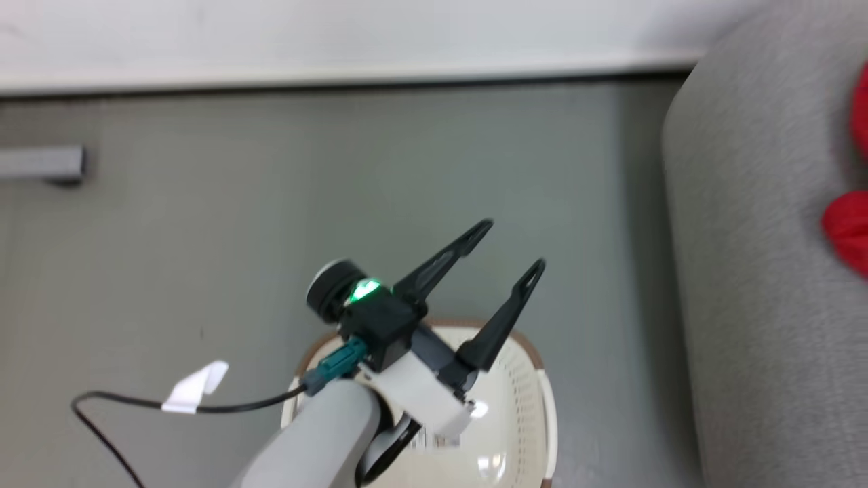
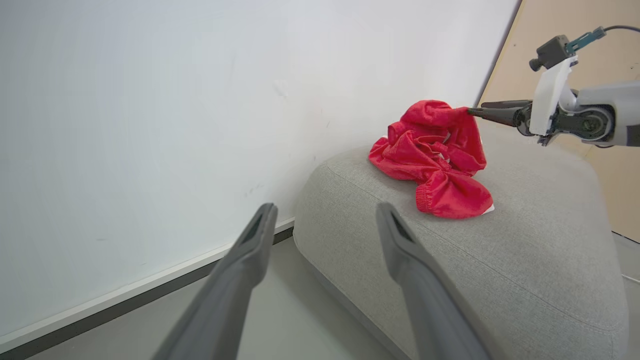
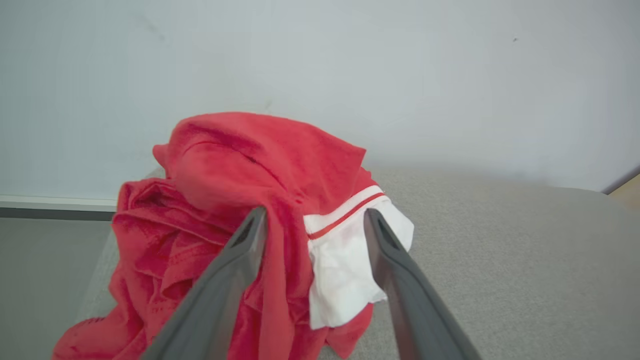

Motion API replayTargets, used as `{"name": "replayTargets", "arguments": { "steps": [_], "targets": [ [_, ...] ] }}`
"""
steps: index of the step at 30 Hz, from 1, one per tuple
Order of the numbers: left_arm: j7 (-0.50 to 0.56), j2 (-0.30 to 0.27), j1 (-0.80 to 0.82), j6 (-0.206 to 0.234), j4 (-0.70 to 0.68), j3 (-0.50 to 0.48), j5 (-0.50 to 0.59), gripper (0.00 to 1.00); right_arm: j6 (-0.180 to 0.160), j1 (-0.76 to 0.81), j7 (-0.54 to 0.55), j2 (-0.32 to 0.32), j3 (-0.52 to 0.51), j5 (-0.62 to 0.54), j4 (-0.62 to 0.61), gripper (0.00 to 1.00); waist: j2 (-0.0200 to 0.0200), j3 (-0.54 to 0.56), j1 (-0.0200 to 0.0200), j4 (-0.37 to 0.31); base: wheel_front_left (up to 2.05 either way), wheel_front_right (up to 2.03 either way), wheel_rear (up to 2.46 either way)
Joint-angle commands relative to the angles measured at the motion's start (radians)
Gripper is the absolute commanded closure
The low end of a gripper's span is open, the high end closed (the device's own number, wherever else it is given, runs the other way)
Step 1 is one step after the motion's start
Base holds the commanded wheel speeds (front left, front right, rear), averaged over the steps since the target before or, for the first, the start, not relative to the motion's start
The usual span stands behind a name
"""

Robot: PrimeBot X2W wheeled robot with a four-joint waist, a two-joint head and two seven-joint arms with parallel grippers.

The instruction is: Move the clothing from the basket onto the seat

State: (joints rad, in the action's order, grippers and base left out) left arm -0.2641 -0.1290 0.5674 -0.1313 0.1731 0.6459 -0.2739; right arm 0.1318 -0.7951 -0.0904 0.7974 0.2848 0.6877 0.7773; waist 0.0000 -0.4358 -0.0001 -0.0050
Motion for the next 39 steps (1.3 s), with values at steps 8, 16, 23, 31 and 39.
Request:
{"name": "replayTargets", "arguments": {
  "steps": [8, 16, 23, 31, 39],
  "targets": [
    [-0.001, -0.019, -0.129, 0.008, 0.027, -0.065, -0.025, 0.00, -0.002, 0.052, -0.075, -0.005, 0.100, 0.004, -0.054, 0.00, 0.0000, 0.235, 0.0001, -0.036, 0.00, 0.00, 0.00],
    [-0.001, -0.050, -0.214, 0.035, 0.023, -0.138, -0.030, 0.00, -0.002, 0.070, -0.124, -0.037, 0.172, -0.004, -0.158, 0.00, 0.0000, 0.339, 0.0001, -0.035, 0.00, 0.00, 0.00],
    [-0.001, -0.074, -0.269, 0.079, -0.013, -0.240, -0.057, 0.00, -0.002, 0.120, -0.165, -0.116, 0.177, -0.009, -0.259, 0.00, 0.0000, 0.377, 0.0001, -0.018, 0.00, 0.00, 0.00],
    [-0.001, -0.072, -0.333, 0.108, -0.053, -0.350, -0.081, 0.00, -0.002, 0.243, -0.174, -0.248, 0.076, -0.065, -0.389, 0.00, 0.0000, 0.383, 0.0001, 0.019, 0.00, 0.00, 0.00],
    [-0.001, -0.030, -0.400, 0.098, -0.042, -0.468, -0.046, 0.00, -0.002, 0.442, -0.175, -0.420, -0.055, -0.194, -0.517, 0.00, 0.0000, 0.391, 0.0001, 0.035, 0.00, 0.00, 0.00]
  ]
}}
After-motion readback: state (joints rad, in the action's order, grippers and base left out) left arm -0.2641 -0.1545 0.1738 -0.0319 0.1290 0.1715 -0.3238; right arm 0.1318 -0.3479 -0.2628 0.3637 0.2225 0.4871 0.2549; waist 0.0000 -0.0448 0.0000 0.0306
